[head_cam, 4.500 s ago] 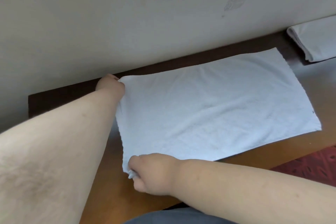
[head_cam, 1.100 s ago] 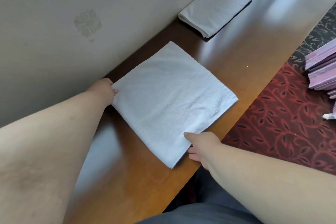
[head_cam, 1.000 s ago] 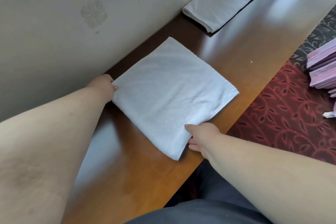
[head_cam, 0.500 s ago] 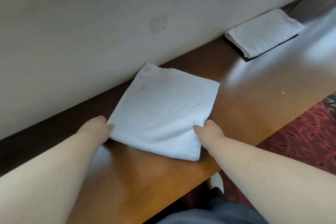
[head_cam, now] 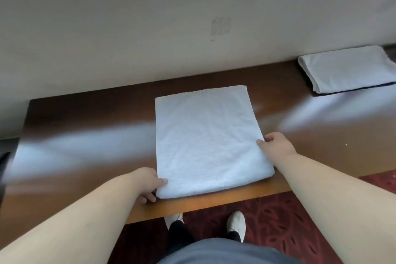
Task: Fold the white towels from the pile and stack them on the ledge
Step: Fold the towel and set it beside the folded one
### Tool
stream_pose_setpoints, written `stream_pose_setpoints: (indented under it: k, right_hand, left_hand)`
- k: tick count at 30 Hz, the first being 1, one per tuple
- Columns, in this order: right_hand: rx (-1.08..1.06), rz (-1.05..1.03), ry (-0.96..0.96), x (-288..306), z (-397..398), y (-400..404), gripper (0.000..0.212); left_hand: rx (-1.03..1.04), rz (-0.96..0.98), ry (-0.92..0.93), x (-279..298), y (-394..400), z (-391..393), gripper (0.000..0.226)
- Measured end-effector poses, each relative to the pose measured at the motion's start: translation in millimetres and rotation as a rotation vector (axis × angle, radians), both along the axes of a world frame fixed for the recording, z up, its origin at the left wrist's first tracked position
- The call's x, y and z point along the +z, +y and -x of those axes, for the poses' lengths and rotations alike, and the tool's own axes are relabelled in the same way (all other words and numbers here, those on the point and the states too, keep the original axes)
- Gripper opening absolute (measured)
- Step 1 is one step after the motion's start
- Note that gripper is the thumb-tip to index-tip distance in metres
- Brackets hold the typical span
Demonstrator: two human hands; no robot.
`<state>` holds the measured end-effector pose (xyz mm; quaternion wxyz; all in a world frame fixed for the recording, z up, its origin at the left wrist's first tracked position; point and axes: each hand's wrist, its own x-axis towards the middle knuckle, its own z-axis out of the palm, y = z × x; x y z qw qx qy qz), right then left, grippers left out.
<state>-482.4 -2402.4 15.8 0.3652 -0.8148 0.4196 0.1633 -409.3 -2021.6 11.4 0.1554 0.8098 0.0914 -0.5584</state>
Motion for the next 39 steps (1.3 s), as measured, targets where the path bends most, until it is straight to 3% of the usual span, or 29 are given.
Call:
stream_pose_setpoints:
  k: [3,6,11,14,18,21,25,28,32,35,39]
  right_hand:
    - [0.114,-0.026,0.112,2.7,6.2,-3.7,0.034]
    - [0.282,0.033,0.260,3.1,15.6,-5.2,0.036]
    - [0.287,0.106,0.286,2.2,28.5,-10.5,0.049]
    - [0.369,0.211,0.142,6.6,7.5,-4.8,0.057]
    - [0.656,0.357,-0.103,11.3,-50.3,26.5,0.057]
    - [0.876,0.379,0.026,-0.1,-86.0,43.0,0.072]
    - [0.804,0.351,0.263,-18.1,-101.6,24.3,0.118]
    - [0.778,0.335,0.290,-23.6,-106.0,14.1,0.133]
    - [0.784,0.311,0.299,-21.3,-112.5,14.8,0.134]
    - [0.822,0.362,0.169,-12.4,-96.1,13.2,0.122]
    - [1.126,0.410,0.027,-4.7,-29.3,13.6,0.101]
  left_hand:
    - [-0.084,-0.076,-0.080,5.7,-5.6,2.5,0.044]
    - [-0.120,-0.096,-0.087,14.0,-6.7,0.3,0.039]
    - [-0.249,-0.208,-0.056,17.2,-9.5,-2.7,0.047]
    - [-0.385,-0.298,-0.353,22.7,-13.6,-24.1,0.046]
    - [-0.386,0.027,-0.836,17.0,-46.5,-65.1,0.027]
    - [-0.662,0.192,-0.791,-1.9,-74.1,-82.6,0.060]
    - [-0.674,-0.011,-0.662,-22.2,-61.6,-115.3,0.110]
    - [-0.714,-0.066,-0.635,-26.2,-48.0,-138.0,0.127]
    - [-0.779,-0.087,-0.600,-24.0,-47.1,-150.3,0.130]
    - [-0.795,-0.094,-0.663,-16.6,-49.8,-135.2,0.124]
    - [-0.990,0.223,-0.842,-9.7,-40.7,-67.9,0.086]
